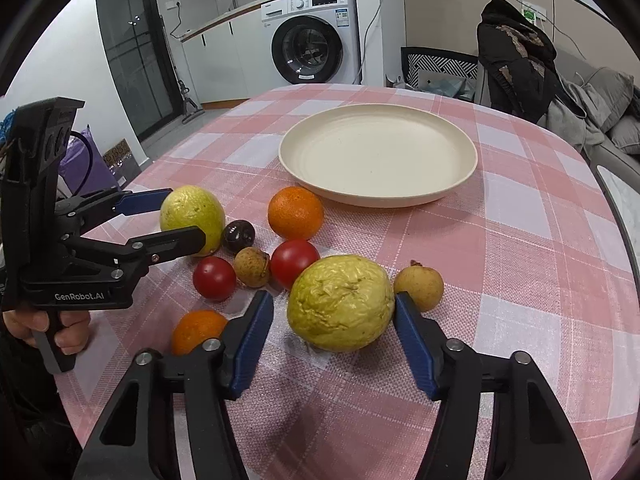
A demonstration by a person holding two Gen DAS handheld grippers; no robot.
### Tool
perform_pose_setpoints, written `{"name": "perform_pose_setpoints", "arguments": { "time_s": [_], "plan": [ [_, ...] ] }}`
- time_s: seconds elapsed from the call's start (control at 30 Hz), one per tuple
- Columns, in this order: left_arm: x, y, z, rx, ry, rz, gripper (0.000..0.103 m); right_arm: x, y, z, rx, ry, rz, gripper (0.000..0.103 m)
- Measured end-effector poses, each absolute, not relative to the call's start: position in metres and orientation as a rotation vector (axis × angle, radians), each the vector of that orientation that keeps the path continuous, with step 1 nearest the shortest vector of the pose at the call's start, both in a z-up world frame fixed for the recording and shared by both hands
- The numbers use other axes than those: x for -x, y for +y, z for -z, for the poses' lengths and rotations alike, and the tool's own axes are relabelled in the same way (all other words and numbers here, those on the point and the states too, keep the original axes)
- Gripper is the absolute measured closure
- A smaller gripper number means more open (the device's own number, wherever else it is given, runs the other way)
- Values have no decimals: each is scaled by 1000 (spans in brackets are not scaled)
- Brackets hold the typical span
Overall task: Organize fruits
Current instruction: 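Grasp the large pale yellow grapefruit with the left tool while the right tool grasps the green citrus, then carry both fruits onto the cream plate and open both tools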
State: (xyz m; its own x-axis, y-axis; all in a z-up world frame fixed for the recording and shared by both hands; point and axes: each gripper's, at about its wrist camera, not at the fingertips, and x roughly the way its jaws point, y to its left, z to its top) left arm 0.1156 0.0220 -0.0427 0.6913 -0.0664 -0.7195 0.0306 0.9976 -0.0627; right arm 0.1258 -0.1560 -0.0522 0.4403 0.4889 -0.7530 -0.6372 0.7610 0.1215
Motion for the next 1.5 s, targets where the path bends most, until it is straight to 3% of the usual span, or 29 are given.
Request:
{"name": "perform_pose_setpoints", "arguments": {
  "time_s": [0.1,0.93,1.5],
  "plan": [
    [-117,19,45,49,816,88,48,-126,-155,56,193,879,-704,49],
    [-81,0,6,-17,630,103,49,-108,-170,22,139,702,-745,53],
    [-101,-6,-9,12,570,94,49,-123,-170,-9,112,632,-694,53]
  ]
}}
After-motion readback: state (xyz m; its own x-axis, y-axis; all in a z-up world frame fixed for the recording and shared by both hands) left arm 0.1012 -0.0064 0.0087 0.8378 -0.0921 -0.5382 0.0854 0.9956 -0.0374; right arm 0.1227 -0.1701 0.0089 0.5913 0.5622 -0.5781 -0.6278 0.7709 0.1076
